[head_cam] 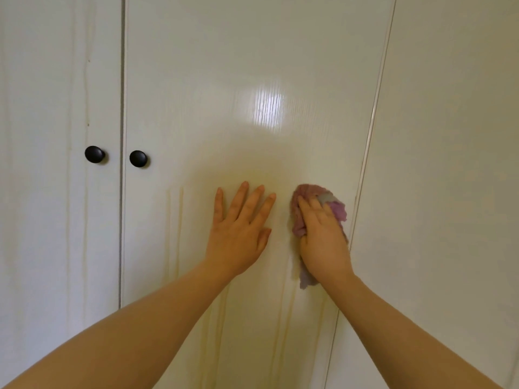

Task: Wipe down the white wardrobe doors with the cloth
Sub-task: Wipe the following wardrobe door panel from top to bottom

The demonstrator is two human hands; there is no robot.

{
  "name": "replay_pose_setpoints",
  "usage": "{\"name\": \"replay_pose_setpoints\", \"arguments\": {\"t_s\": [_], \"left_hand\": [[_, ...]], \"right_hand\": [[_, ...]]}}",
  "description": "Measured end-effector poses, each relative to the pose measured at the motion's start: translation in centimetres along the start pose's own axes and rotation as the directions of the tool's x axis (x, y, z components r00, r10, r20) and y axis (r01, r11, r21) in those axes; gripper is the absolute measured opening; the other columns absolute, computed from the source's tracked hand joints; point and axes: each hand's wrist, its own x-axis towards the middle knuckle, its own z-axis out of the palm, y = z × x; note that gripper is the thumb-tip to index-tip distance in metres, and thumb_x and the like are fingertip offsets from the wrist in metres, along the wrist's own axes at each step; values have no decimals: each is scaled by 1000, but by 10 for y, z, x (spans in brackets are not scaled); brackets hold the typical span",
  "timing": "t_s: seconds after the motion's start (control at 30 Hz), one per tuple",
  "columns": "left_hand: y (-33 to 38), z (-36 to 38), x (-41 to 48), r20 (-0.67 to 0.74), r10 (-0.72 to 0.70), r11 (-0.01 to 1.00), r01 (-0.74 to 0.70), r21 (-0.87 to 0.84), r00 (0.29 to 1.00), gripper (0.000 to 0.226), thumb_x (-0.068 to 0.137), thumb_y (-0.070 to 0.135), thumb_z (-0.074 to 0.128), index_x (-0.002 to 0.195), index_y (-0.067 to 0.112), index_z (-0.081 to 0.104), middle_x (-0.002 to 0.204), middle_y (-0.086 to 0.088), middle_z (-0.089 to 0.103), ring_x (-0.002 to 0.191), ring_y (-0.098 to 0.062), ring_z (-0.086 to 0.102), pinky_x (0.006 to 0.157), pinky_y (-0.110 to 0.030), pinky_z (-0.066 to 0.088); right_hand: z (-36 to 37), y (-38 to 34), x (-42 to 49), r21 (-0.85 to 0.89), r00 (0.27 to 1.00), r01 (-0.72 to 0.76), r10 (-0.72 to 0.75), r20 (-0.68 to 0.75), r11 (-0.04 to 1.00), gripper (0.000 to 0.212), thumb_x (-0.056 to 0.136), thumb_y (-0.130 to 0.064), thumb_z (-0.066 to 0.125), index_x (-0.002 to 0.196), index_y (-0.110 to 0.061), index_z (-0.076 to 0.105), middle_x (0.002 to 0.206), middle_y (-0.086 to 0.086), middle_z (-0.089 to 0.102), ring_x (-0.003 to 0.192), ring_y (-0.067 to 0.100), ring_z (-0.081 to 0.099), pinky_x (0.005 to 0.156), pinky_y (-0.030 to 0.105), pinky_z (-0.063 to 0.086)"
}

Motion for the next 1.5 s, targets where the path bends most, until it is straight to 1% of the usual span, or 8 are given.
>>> {"name": "replay_pose_setpoints", "arguments": {"t_s": [0.13, 0.47, 0.77, 0.93, 1.1, 1.27, 1.4, 1.5], "left_hand": [[-2, 2, -2, 21, 30, 1000, -30, -1, 999, 60, 87, 44, 36, 142, 18, 32, 146, -10, 40, 136, -32, 28, 108, -62, 13], [-32, -10, -3, -87, 8, 999, -11, -37, 996, 56, 77, 44, 44, 126, 18, 43, 127, -6, 38, 116, -28, 40, 101, -47, 27], [-72, -9, -3, -120, 19, 999, -23, -36, 993, 60, 76, 49, 46, 127, 17, 44, 128, -6, 39, 119, -28, 40, 100, -50, 28], [-91, -12, -7, -93, 43, 998, -47, -40, 995, 61, 77, 50, 45, 128, 17, 42, 130, -6, 38, 122, -29, 38, 102, -51, 26], [-104, -15, -12, -85, 21, 997, -27, -71, 996, 58, 79, 46, 45, 129, 16, 42, 134, -7, 37, 125, -29, 36, 103, -50, 25], [-118, -15, -25, -89, 13, 997, -20, -76, 996, 56, 81, 43, 45, 129, 14, 43, 134, -7, 38, 124, -29, 38, 103, -50, 27], [-126, -17, -29, -68, -40, 995, 33, -95, 997, 57, 82, 43, 45, 129, 12, 43, 133, -10, 46, 124, -28, 39, 104, -49, 27], [-130, -22, -32, -53, -72, 992, 66, -105, 996, 57, 80, 40, 45, 128, 10, 44, 129, -14, 55, 121, -28, 41, 102, -48, 29]], "right_hand": [[17, 9, -41, -96, 974, 192, -178, 137, 977, 51, 78, -17, 38, 124, -2, 55, 127, 15, 57, 112, 35, 57, 101, 36, 32], [21, -21, -8, -111, 992, 106, -113, -53, 988, 50, 76, -7, 38, 123, -3, 56, 126, 13, 56, 112, 32, 50, 90, 41, 48], [18, -46, 27, -8, 989, 57, -57, -134, 998, 52, 70, 6, 47, 121, -1, 56, 121, 13, 58, 111, 29, 46, 97, 31, 27], [30, -43, 9, -123, 943, 327, -332, -24, 937, 42, 79, -10, 47, 119, -10, 56, 122, 9, 61, 112, 28, 52, 97, 36, 31], [24, -67, 30, -3, 989, 71, -71, -131, 997, 43, 76, 0, 42, 114, -4, 61, 118, 10, 61, 111, 30, 50, 97, 30, 34], [34, -66, 7, -123, 933, 358, -361, -2, 926, 36, 78, -11, 43, 105, -5, 66, 109, 10, 66, 102, 31, 60, 93, 32, 33], [22, -95, 41, 61, 994, 43, -37, -99, 997, 34, 71, 2, 43, 98, -4, 62, 99, 7, 62, 94, 28, 54, 78, 24, 31], [40, -118, 29, -2, 972, 231, -231, -37, 973, 31, 74, -11, 42, 92, -4, 66, 97, 11, 67, 92, 33, 61, 85, 30, 33]]}}
